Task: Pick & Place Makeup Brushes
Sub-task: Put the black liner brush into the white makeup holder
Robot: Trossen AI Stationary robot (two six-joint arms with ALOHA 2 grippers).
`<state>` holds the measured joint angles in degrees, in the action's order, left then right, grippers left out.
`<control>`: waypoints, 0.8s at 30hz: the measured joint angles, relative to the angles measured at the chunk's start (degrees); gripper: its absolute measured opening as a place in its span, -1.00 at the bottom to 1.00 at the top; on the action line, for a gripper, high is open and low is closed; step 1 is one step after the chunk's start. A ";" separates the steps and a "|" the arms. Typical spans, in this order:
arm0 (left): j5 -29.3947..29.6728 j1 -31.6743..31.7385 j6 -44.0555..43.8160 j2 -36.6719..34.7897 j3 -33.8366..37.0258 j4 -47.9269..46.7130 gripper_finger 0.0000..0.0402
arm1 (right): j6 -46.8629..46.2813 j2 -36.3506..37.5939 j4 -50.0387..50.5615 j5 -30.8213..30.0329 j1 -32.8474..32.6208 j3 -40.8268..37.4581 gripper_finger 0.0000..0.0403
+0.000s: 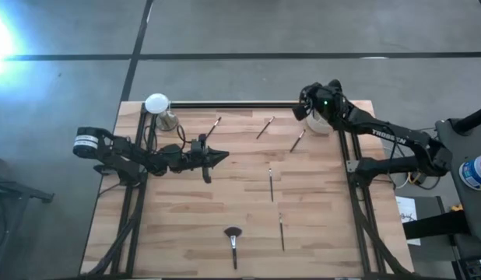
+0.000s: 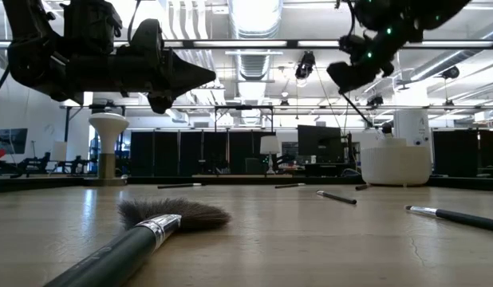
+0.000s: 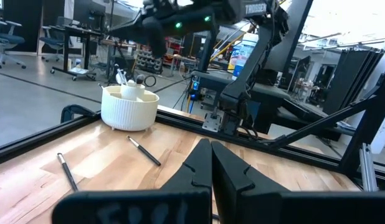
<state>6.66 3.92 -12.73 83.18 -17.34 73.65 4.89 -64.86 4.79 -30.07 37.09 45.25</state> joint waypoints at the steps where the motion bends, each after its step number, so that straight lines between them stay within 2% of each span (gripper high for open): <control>1: 0.00 0.02 0.00 0.00 0.00 0.00 -1.00 | -0.08 0.00 -1.58 0.43 1.08 -1.10 -0.94; 7: 0.00 0.11 0.00 0.00 0.00 0.00 -1.00 | -1.53 -0.02 -11.12 0.59 4.91 -8.08 -0.94; 18: 0.00 0.14 -0.03 0.00 0.00 0.00 -1.00 | -3.43 -0.02 -26.46 0.07 7.27 -19.08 -0.94; 24: 0.00 0.14 -0.07 0.00 0.00 0.02 -1.00 | -5.23 -0.08 -29.01 0.07 7.86 -21.30 -0.94</control>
<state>6.66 4.07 -12.80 83.18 -17.34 73.67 -0.34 -64.94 -24.23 -30.00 44.95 23.95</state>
